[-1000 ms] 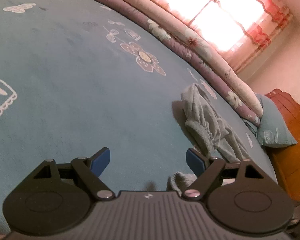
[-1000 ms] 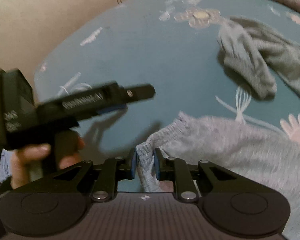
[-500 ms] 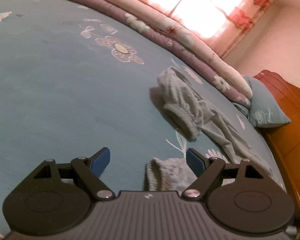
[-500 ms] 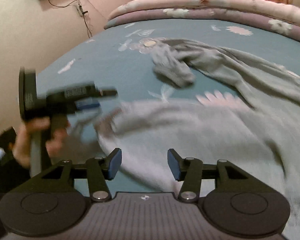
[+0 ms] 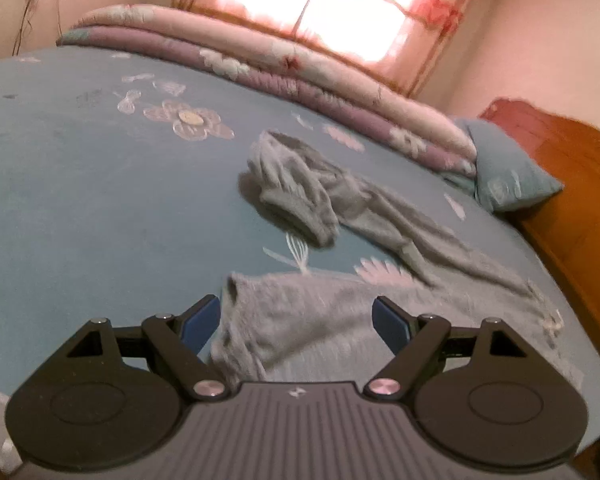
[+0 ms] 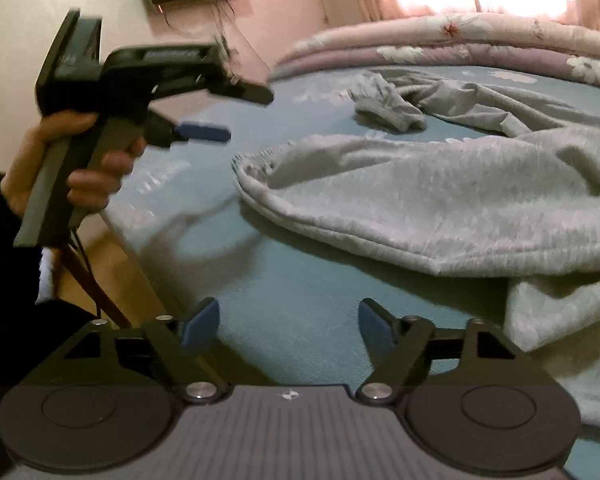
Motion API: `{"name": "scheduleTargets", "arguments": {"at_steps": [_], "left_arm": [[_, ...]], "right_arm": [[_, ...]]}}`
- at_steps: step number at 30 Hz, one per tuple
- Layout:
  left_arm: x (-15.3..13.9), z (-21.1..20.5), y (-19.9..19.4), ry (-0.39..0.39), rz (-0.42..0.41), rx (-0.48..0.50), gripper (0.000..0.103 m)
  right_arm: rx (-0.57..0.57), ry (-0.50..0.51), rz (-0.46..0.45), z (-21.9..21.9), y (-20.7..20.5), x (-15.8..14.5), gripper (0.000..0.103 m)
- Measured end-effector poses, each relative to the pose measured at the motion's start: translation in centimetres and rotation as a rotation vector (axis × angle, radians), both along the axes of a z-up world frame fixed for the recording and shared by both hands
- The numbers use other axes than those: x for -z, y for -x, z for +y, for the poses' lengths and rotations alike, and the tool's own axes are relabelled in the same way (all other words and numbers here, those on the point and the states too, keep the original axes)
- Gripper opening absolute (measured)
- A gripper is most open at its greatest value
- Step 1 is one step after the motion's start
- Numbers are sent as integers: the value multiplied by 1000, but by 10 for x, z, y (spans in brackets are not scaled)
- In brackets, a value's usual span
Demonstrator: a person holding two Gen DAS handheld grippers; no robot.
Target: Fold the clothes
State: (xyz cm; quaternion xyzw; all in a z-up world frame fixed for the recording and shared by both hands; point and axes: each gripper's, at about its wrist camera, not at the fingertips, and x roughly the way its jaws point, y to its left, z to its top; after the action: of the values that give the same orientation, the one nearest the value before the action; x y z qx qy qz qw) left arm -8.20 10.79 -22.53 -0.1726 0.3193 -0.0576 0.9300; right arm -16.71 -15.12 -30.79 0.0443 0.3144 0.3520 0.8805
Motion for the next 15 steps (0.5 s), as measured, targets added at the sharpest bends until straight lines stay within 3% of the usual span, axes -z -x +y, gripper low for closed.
{"name": "scheduleTargets", "arguments": {"at_steps": [2,5,10,15], "left_arm": [[-4,-6,6,-48,27,-15,83],[-1,-13,9,-75,86,-40,83],[27,-10,2,58,210,-117,83],[51,-4,-7,234,254,-169,83]], "right_arm": [[-22,-50,-13,-11,2,4,83],[-40,-32,-25,-11,3,2,83],[-47,-15,-36,-9,6,7,89],[-45,-55,-7,-18,2,8,89]]}}
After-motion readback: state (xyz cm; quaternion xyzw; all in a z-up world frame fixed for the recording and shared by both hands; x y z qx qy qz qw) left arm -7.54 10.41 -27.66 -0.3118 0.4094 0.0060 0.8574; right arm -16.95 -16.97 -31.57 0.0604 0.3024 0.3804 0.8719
